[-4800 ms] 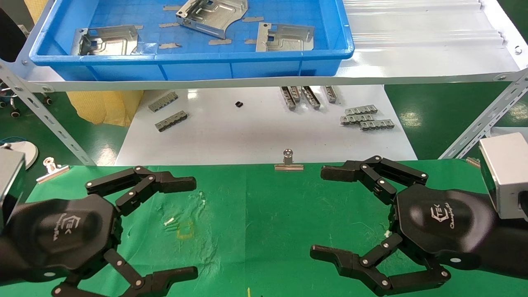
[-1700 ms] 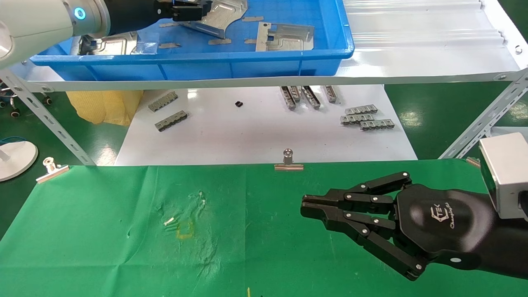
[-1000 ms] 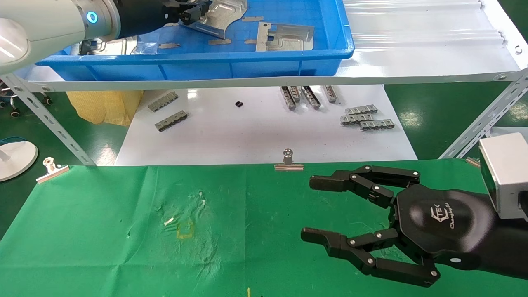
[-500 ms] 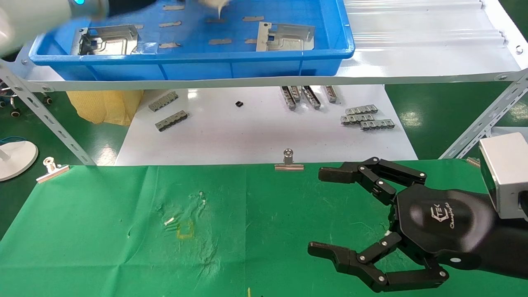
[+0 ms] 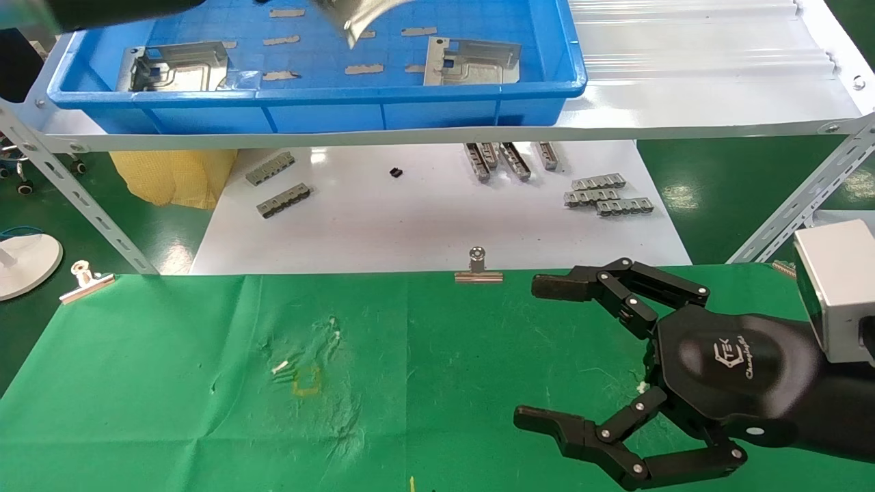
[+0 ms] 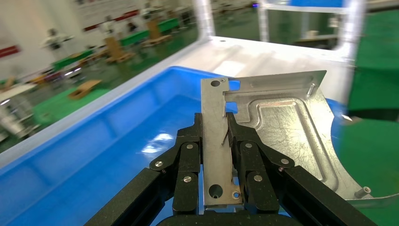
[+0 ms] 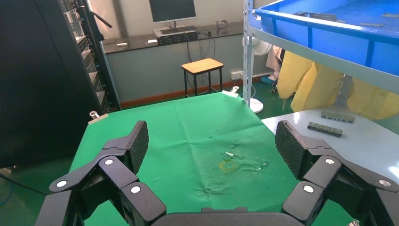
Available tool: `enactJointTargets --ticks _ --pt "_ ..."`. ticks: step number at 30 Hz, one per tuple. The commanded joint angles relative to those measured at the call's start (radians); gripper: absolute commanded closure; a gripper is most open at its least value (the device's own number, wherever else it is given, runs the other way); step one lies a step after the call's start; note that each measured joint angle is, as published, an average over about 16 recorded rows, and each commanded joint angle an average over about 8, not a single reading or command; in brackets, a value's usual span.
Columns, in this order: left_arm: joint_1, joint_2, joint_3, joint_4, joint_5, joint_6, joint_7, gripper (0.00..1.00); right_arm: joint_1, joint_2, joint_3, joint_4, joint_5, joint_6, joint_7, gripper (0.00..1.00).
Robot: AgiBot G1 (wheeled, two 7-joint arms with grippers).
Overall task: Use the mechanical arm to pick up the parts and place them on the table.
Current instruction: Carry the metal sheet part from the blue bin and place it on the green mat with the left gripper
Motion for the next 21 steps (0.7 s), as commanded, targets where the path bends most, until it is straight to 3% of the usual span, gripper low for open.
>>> enactJointTargets --ticks 1,8,13,21 --pt "0.000 -0.025 -0.003 0.001 -0.008 0.070 0.024 1.00 0.000 0.000 0.000 0.000 0.000 0.000 0.000 0.00" --pt "0.011 -0.094 0.034 -0.041 0.015 0.259 0.105 1.00 0.000 0.000 0.000 0.000 0.000 0.000 0.000 0.00" --pt "0.074 -0.147 0.097 -0.137 0.013 0.280 0.145 1.00 0.000 0.000 0.000 0.000 0.000 0.000 0.000 0.00" --pt "0.229 -0.248 0.221 -0.282 -0.098 0.278 0.208 1.00 0.000 0.000 0.000 0.000 0.000 0.000 0.000 0.00"
